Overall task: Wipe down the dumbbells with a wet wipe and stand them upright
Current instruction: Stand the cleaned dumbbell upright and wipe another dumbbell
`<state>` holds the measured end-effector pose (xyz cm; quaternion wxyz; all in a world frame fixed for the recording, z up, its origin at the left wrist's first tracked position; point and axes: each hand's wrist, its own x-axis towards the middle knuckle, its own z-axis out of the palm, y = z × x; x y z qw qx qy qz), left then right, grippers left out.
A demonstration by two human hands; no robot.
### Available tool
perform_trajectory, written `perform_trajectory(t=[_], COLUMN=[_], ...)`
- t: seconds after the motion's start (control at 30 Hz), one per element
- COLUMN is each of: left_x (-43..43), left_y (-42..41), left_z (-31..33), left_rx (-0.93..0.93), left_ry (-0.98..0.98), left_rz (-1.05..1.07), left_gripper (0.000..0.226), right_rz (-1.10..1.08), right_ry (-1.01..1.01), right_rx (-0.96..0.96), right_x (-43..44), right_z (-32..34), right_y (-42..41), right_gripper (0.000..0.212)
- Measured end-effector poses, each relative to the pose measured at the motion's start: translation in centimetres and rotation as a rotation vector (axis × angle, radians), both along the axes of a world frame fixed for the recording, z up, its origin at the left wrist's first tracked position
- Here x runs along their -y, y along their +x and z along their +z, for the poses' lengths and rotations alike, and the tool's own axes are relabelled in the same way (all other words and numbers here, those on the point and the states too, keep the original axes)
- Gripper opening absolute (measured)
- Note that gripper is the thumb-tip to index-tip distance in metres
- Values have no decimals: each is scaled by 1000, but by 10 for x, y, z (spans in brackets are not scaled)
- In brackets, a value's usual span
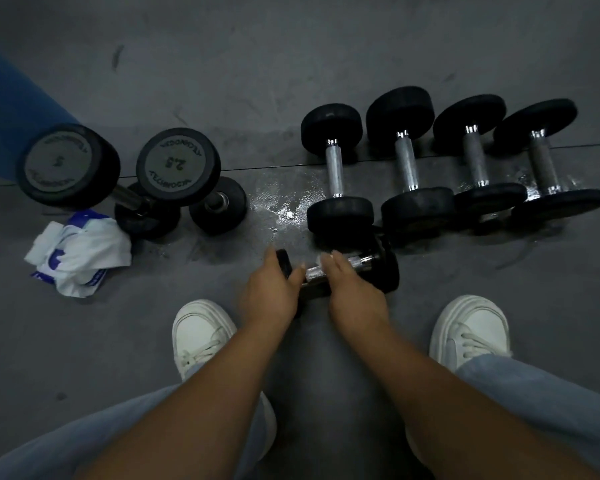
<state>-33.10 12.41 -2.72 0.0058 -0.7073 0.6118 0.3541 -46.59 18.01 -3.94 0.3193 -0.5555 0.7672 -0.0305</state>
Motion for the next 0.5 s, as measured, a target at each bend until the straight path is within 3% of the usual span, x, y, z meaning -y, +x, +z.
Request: perform_trajectory(t=[0.07, 0.13, 0.3, 0.5], left_x=[-16, -18, 9, 2], left_y=[0, 2, 7, 8], left_z=[2, 3, 9, 8], left_rx=[-95, -118, -21, 9], left_ry=[70, 123, 208, 157], left_rz=[-16, -49, -209, -183], left_gripper=[90, 98, 79, 51], right_rz=[60, 60, -24, -370], right_ry=[18, 35, 133, -14], right_rx=[-70, -82, 88, 192], right_x=[-1, 7, 3, -37], right_z=[-4, -4, 0, 13], right_y=[7, 7, -2, 36], right_gripper=[52, 42, 19, 42])
